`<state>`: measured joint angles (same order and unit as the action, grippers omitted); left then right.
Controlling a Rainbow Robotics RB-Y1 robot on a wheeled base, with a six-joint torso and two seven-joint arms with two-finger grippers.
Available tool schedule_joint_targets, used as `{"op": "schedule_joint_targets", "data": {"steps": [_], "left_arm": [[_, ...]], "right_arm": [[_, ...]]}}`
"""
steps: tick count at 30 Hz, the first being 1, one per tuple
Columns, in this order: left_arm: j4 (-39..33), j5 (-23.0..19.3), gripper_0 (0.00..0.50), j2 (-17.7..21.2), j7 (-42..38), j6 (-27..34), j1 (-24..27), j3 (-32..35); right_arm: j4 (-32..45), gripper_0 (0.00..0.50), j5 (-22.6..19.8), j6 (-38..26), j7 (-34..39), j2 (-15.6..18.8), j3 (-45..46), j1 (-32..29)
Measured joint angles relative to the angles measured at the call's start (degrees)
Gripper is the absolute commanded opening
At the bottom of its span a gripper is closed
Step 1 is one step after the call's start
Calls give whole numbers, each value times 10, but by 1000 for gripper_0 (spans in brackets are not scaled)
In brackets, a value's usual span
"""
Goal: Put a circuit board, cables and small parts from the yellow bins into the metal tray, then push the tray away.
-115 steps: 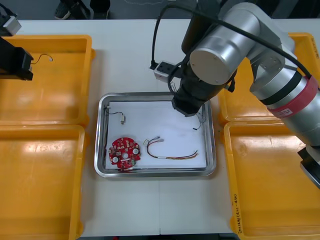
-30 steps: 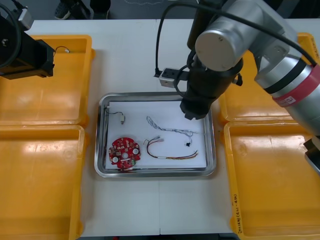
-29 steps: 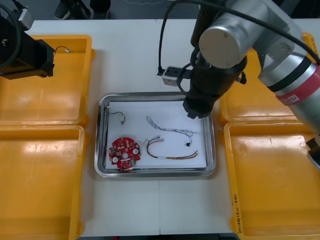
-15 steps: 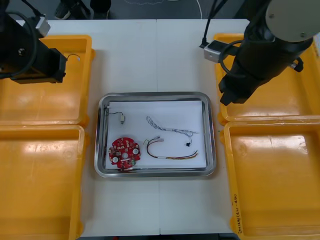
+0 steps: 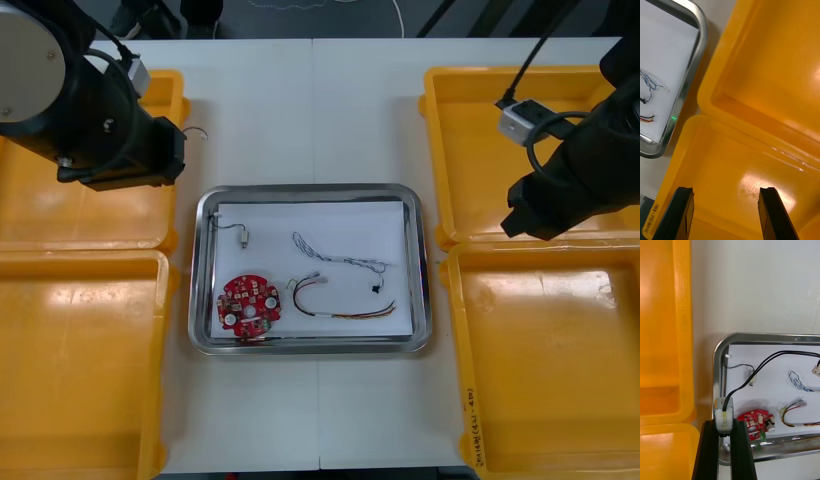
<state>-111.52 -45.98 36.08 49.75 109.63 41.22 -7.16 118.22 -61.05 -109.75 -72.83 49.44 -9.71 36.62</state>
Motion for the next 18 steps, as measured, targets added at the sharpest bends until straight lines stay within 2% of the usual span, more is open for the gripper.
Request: {"op": "schedule_joint_targets", "data": {"steps": [5, 11, 18], "left_arm": [[-2, 12, 0, -22, -56, 0, 0, -31], [-3, 50, 0, -63, -58, 0, 0, -63], [-1, 99, 0, -109, -58, 0, 0, -99]], "right_arm": [[31, 500, -1, 0, 48, 3, 54, -66], [47, 500, 6, 0, 55, 3, 89, -123], [60, 500, 42, 0, 71, 3, 92, -169]]}}
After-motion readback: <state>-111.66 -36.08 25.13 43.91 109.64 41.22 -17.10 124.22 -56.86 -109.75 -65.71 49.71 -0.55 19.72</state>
